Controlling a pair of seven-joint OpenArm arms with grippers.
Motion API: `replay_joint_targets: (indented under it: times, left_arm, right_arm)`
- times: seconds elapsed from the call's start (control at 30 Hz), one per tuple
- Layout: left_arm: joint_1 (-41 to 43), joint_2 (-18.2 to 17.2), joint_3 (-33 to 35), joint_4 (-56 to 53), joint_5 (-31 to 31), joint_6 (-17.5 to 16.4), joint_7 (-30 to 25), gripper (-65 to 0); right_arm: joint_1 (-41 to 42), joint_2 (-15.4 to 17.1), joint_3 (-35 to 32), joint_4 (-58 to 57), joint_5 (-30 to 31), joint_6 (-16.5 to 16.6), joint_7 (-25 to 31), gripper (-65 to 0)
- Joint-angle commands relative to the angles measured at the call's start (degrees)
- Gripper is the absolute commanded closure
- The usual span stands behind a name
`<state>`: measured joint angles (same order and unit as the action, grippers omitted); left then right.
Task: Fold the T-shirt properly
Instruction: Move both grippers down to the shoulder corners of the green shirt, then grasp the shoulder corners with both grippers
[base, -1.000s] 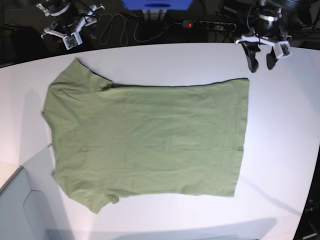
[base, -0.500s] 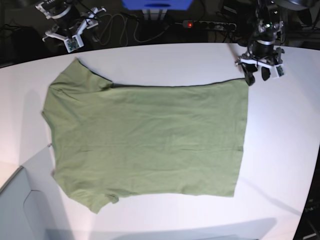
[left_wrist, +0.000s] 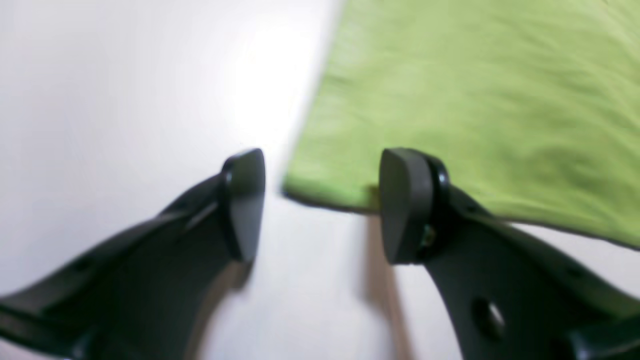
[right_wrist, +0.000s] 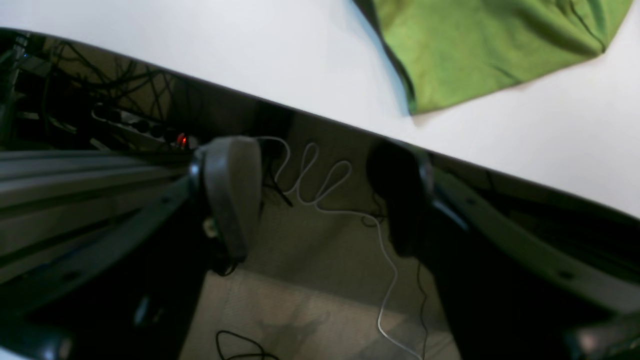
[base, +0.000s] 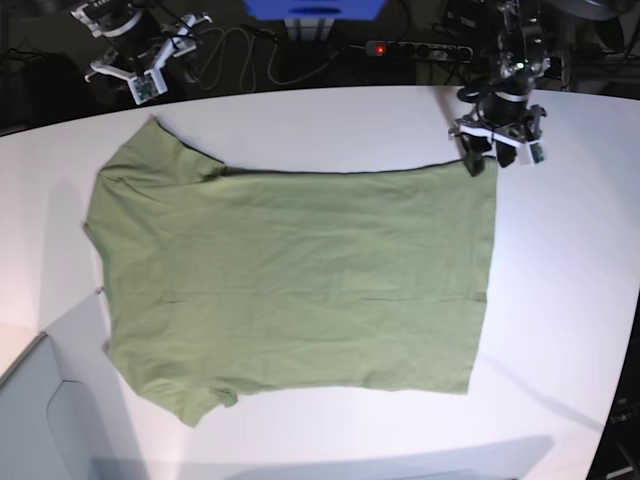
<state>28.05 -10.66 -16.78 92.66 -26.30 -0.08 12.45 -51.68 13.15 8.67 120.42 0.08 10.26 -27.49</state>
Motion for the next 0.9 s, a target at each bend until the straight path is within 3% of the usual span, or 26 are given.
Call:
replay_joint_targets:
  times: [0.0,0.2,0.5,0.63,0.87]
  left_arm:
    - [0.21,-0.55,-0.24,0.83,-0.02,0.03,-1.33,-34.9]
    - [0.47,-0.2,-0.15,0.74,-0.11,0.03,-1.33,-34.1]
    - [0.21,-0.29,-0.32,-4.18,-0.11,0.03,-1.41,-15.8]
    - [0.21,-0.2,-0.15,-4.35,-0.11,0.03,-1.41,-1.3]
    - [0.21,-0.11,-0.15,-4.44,-0.2,0.03,-1.41,0.0]
  right_arm:
    - [-0.76,0.26,0.17,0.77,0.23,0.51,0.98,-37.2]
    - [-0.76,0.26,0.17,0.77,0.23,0.51,0.98,-37.2]
    - [-0.76,0.17,0.17,0.77,0.23,0.51,1.33,-37.2]
    - [0.12,0.17,0.17,0.77,0.23,0.33,1.51,-37.4]
    - [2.76,0.08,0.17,0.85,0.23,0.24,1.42,-37.9]
